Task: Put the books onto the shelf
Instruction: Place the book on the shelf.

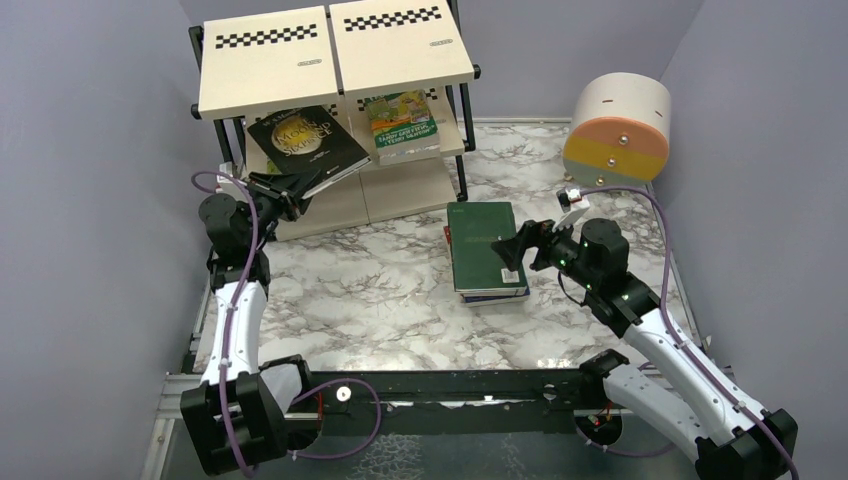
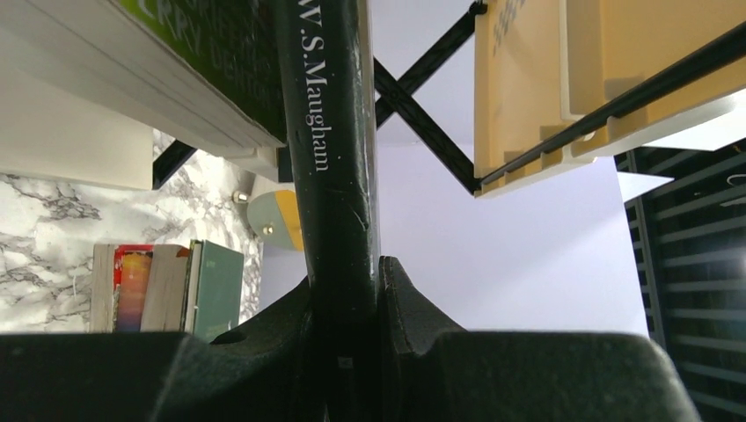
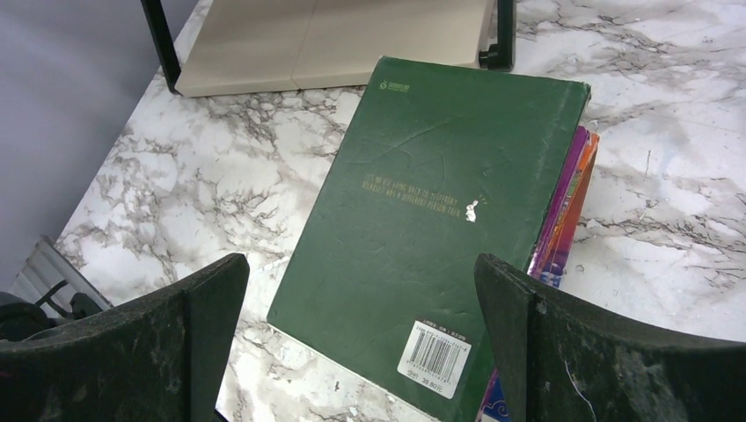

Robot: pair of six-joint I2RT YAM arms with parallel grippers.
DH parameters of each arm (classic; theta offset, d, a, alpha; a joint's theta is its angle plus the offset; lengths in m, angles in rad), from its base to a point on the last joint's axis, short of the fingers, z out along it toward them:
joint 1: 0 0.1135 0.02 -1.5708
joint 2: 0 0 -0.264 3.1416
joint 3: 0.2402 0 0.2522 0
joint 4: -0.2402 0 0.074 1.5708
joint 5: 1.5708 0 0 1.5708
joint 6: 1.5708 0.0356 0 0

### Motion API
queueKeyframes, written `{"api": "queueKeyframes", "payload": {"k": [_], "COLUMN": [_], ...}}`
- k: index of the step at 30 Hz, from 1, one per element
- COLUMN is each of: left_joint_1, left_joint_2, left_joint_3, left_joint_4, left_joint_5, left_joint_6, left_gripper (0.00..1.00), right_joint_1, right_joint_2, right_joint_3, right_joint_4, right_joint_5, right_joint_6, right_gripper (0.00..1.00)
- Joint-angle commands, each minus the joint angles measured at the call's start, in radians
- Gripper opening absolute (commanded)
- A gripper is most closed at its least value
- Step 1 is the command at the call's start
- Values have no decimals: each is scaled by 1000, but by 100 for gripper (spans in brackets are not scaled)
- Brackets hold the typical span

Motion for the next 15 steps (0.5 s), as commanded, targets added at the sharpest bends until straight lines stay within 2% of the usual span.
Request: {"api": "queueKeyframes", "payload": {"k": [1, 15], "left_joint_1": [41, 106], "left_joint_2": [-29, 67], "left_joint_3": [37, 88], "left_joint_4": [115, 142], "left_joint_5": [11, 116], "left_joint_6": [-1, 26], "left_gripper": [0, 0], "right_joint_1": [4, 5], "right_joint_2": [-10, 14], "right_joint_3": [-9, -3], "right_joint_4": [-9, 8], "right_joint_5": [-6, -11], "right_joint_6": [-12, -7], "right_gripper": [98, 98]}}
